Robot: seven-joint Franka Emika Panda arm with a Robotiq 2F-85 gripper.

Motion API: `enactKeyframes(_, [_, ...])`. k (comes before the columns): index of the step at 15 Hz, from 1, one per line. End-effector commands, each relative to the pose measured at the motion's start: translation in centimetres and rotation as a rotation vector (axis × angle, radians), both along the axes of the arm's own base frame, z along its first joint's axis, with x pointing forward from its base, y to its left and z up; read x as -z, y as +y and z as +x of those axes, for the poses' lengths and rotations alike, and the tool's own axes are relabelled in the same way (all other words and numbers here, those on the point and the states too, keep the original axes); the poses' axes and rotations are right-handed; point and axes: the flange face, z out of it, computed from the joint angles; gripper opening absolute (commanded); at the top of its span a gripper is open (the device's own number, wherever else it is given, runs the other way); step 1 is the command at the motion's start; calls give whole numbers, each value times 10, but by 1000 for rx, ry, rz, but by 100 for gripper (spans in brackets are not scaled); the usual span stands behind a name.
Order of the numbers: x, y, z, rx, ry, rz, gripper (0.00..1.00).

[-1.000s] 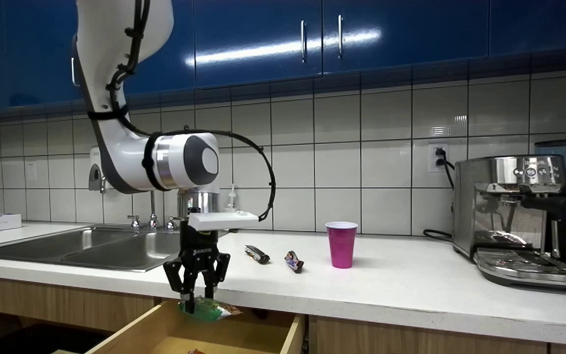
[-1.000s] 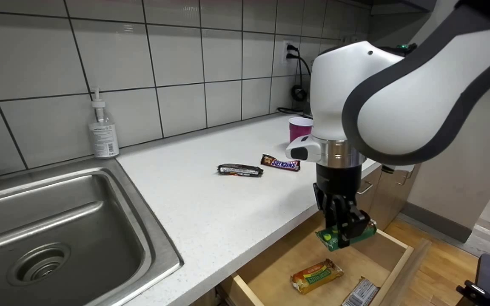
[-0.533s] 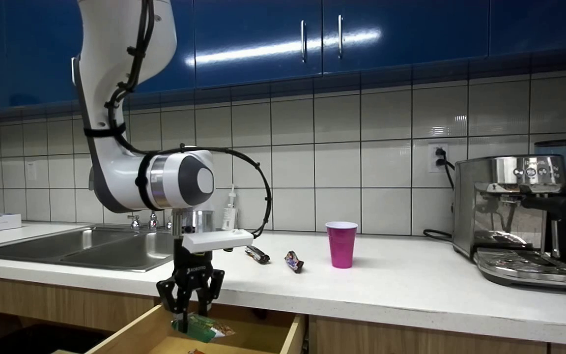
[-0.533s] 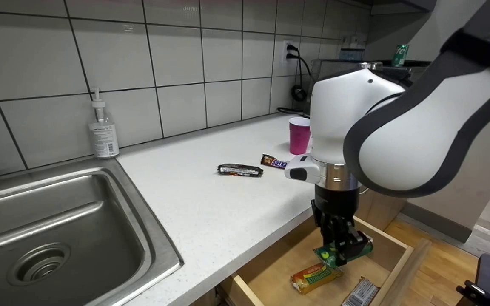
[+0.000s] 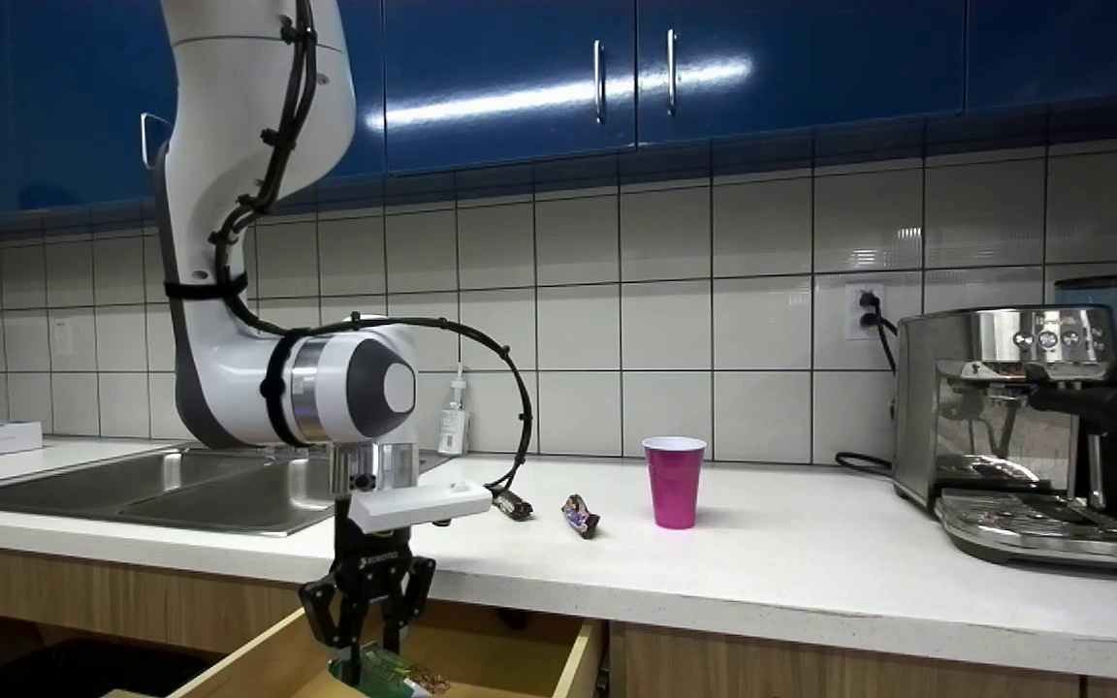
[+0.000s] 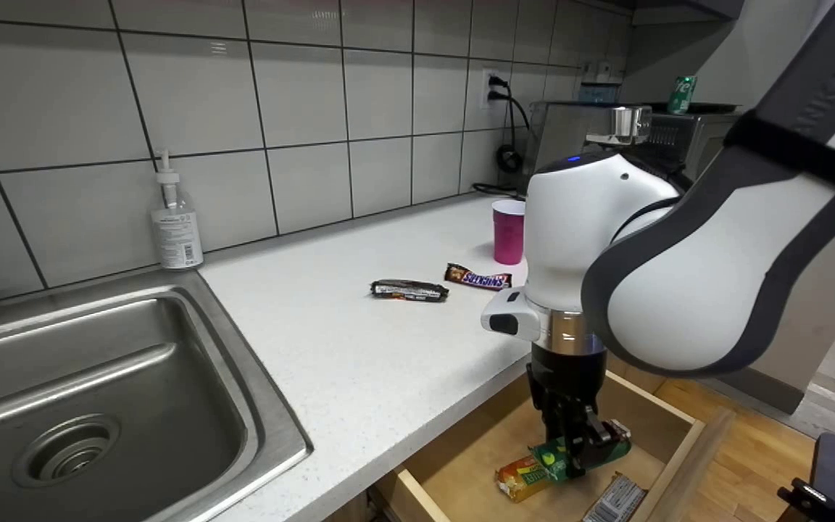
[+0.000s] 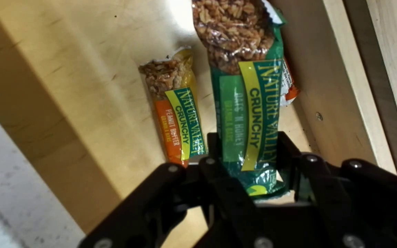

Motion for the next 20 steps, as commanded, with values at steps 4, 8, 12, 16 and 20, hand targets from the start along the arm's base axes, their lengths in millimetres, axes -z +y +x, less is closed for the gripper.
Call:
enactKeyframes(4, [-4,7,1,30,-17,-15,81])
enactKeyframes(8, [-23,9,6,31,-30,-7,100])
enactKeyframes(12, [-53,10,21,52,-59,6,100])
enactKeyframes(16, [-87,10,47,87,-85,11,100])
enactKeyframes(20, [-111,10,75,129,-102,17,100])
